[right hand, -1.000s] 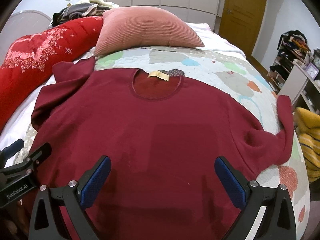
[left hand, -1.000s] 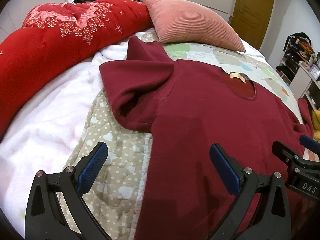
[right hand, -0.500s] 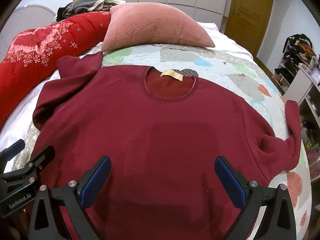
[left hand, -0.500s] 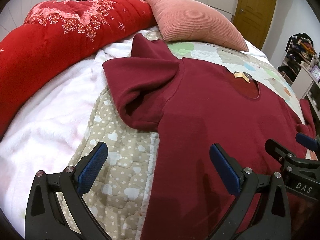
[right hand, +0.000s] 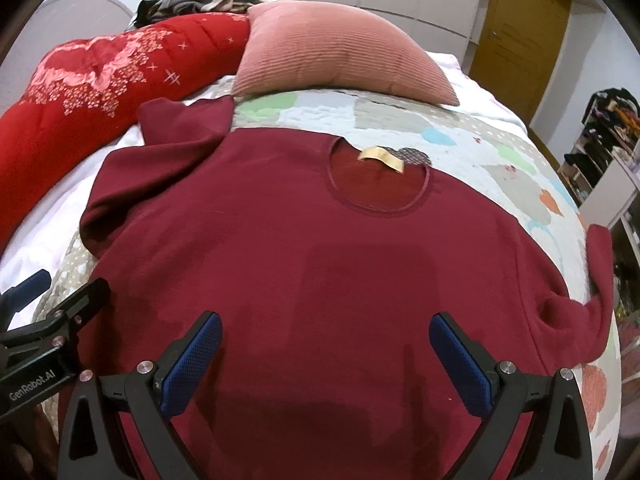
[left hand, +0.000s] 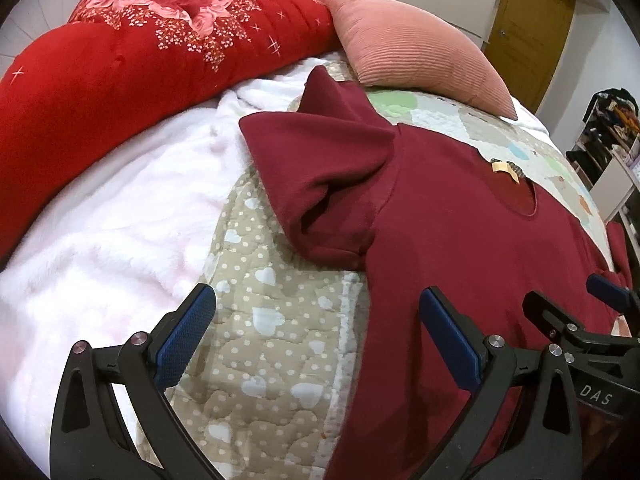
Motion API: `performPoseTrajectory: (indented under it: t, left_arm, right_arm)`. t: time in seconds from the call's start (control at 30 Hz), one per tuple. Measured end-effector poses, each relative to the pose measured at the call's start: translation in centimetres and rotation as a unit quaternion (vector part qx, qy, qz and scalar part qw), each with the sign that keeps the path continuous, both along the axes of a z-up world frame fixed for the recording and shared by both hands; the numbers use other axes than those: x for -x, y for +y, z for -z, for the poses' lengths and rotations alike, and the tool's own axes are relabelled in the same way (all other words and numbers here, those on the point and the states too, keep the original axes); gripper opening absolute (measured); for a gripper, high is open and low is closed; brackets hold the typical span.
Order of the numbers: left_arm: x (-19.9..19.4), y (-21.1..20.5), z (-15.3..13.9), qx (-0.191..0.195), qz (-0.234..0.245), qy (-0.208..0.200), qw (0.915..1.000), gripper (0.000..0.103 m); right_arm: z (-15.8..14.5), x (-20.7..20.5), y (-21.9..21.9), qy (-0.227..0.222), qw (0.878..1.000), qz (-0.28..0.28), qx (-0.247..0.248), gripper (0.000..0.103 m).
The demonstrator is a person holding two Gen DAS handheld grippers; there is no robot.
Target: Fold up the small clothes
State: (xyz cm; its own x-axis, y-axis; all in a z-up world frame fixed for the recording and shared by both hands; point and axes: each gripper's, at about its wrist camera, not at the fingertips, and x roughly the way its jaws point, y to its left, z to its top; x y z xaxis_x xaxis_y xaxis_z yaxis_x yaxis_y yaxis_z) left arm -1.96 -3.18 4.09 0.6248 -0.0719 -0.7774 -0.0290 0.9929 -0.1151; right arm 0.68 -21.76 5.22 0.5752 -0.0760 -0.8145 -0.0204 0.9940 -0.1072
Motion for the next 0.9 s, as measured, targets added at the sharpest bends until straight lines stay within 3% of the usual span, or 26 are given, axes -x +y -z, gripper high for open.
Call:
performPoseTrajectory:
  t: [0.3, 0.4, 0.53, 0.73, 0.9]
  left_arm:
    - [0.1, 2.6, 0.0, 0.011, -0.018, 0.011, 0.9997, 0.102]
    - [0.1, 4.2, 0.0, -0.004, -0.042, 0.010, 0.9991, 0.102]
    - [-0.3, 6.0, 0.3, 0.015, -0.061, 0.018, 0.9979, 0.102]
    - [-0.8, 6.9, 1.0, 0.028, -0.071, 0.034, 0.9965, 0.102]
    - [-0.9, 7.3, 1.1, 0.037, -0.073, 0.038, 0.9959, 0.102]
  right_arm:
    - [-1.1, -1.1, 2.8, -0.017, 0.999, -0.042, -0.005, 0.103]
    - [-1.8, -2.6, 3.8, -0.029, 0.998, -0.056, -0.020, 0.102]
    - [-2.9, -5.7, 5.2, -0.040, 0.995, -0.072, -0.060, 0.099]
    - [-3.1, -12.4, 8.2, -0.045, 0.993, -0.089, -0.060, 0.099]
    - [-1.7, -18.9, 8.2, -0.049, 0.996, -0.044, -0.066, 0.099]
